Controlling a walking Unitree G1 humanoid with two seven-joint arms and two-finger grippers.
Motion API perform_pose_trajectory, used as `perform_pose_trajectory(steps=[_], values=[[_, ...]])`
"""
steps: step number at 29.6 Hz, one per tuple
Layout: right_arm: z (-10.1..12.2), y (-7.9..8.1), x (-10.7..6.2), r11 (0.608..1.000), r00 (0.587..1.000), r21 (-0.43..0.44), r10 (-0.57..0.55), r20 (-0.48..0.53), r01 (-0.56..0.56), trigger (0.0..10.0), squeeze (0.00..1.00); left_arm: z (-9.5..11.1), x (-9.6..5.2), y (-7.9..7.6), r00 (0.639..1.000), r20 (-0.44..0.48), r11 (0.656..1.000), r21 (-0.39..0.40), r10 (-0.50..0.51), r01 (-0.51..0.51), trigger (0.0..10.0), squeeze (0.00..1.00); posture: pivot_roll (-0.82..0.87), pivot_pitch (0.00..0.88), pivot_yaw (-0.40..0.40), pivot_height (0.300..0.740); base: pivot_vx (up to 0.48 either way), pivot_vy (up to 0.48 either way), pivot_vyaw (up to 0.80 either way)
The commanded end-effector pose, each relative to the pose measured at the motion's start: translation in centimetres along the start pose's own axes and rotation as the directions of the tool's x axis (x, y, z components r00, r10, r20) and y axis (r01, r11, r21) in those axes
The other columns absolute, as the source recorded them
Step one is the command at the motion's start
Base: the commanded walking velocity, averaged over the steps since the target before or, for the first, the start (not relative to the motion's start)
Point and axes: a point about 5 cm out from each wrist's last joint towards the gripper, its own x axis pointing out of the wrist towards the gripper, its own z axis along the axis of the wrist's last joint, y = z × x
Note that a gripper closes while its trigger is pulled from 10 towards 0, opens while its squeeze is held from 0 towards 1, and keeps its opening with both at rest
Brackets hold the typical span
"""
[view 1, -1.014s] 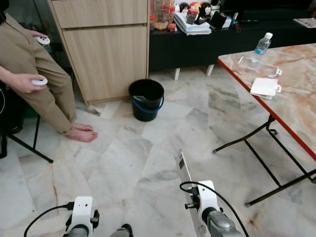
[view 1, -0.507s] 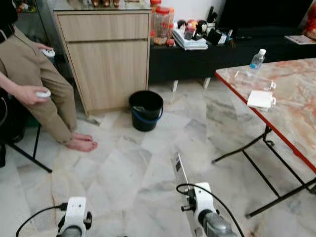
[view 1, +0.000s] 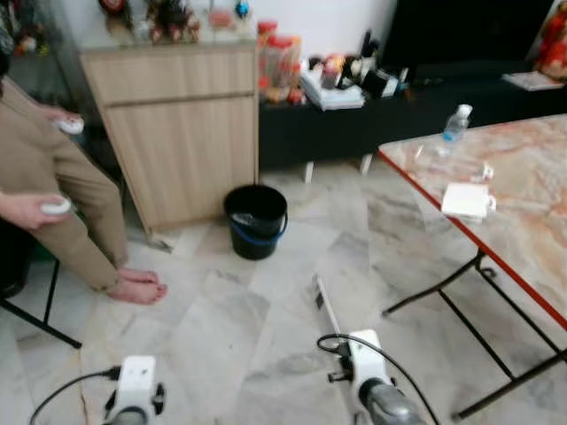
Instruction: Picking trash to rubbish bin
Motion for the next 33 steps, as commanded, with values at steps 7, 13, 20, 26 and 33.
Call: perform_pose_trajectory(steps=[7, 13, 20, 26, 33], values=[[0.62, 1.03, 0.27, 1.000, 1.000, 0.003, 0.029, 0.012, -0.029, 10.0, 0.00, -0.39, -0.06, 0.89, 1.000, -0.019, 1.000, 0.023, 0.021, -0.021, 10.0, 0.00, 0.11, 0.058, -0.047, 0.740, 0.480, 0.000, 0.00], [0.30, 0.88, 0.21, 1.000, 1.000, -0.006, 0.022, -0.004, -0.022, 10.0, 0.00, -0.77, -0.19, 0.83, 0.999, -0.030, 1.000, 0.019, 0.022, -0.022, 10.0, 0.00, 0.12, 0.064, -0.055, 0.740, 0.480, 0.000, 0.00], [0.51, 0.88, 0.24, 1.000, 1.000, -0.004, 0.025, 0.005, -0.025, 10.0, 0.00, -0.74, -0.18, 0.98, 0.999, -0.030, 1.000, 0.012, 0.028, -0.028, 10.0, 0.00, 0.12, 0.092, -0.055, 0.740, 0.480, 0.000, 0.00], [0.56, 0.69, 0.25, 1.000, 1.000, -0.017, 0.024, 0.000, -0.024, 10.0, 0.00, -0.71, -0.16, 1.00, 0.999, -0.030, 0.999, 0.005, 0.032, -0.032, 10.0, 0.00, 0.12, 0.116, -0.058, 0.740, 0.480, 0.000, 0.00], [0.64, 0.54, 0.24, 1.000, 1.000, -0.002, 0.005, 0.009, -0.005, 10.0, 0.00, -0.86, -0.23, 1.19, 0.999, -0.033, 0.999, 0.000, 0.039, -0.039, 10.0, 0.00, 0.12, 0.142, -0.059, 0.740, 0.480, 0.000, 0.58]])
